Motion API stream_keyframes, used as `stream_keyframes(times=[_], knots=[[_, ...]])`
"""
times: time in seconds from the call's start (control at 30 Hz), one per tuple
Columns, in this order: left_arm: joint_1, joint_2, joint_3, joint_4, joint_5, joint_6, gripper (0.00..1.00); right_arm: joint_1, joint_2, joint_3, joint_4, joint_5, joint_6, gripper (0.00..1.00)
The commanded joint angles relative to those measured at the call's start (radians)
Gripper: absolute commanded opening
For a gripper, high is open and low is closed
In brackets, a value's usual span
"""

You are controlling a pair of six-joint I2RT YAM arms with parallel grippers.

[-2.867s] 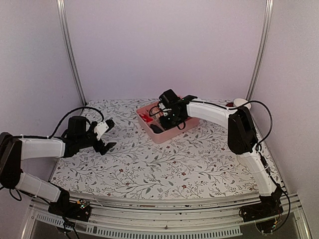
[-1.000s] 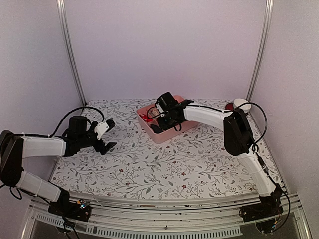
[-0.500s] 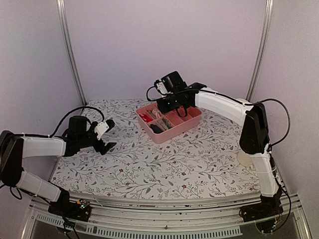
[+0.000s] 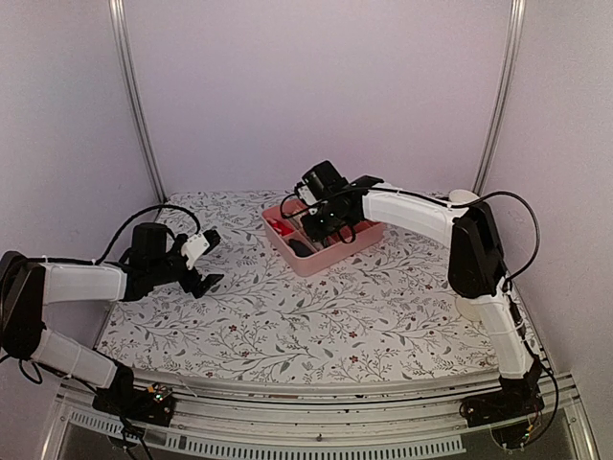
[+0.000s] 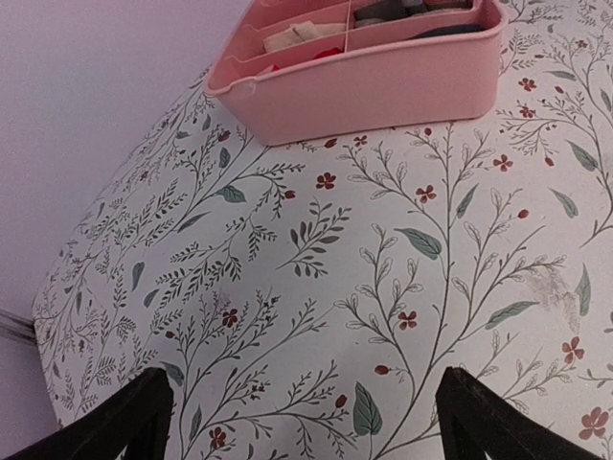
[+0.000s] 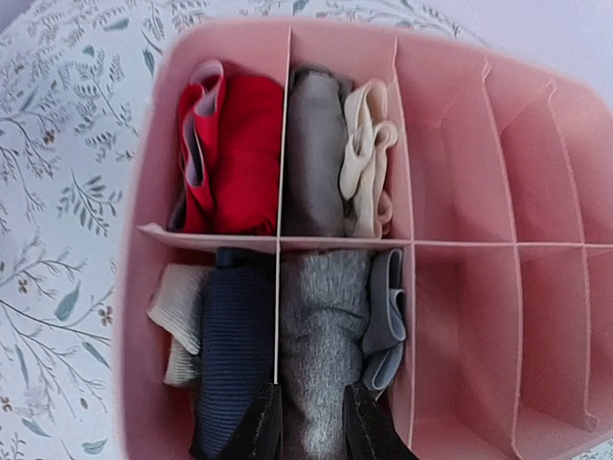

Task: Roll the underwear
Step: Adjust the underwear in the storage box.

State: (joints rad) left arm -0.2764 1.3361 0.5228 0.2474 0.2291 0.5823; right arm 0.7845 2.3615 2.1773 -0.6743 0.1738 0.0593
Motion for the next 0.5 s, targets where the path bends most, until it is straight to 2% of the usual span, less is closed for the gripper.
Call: stream_keyframes(times=[0.0,0.27,0.37,0.47], knots=[[0.010,0.003,0.018,-0.006,0.017,-0.002,0.98,-0.007,0.082,0.017,-0.081,-0.004,0.006,0.23],[0.011,0.005,0.019,-0.007,0.017,-0.003,0.98,-0.021,0.139,0.067,-0.130,-0.027,0.016,0.23],[0.011,0.006,0.020,-0.007,0.016,-0.004,0.98,-0.021,0.114,0.069,-0.093,-0.035,0.002,0.22],[0.010,0.005,0.020,-0.006,0.015,-0.004,0.98,-0.013,0.049,0.055,-0.033,-0.012,-0.010,0.25]])
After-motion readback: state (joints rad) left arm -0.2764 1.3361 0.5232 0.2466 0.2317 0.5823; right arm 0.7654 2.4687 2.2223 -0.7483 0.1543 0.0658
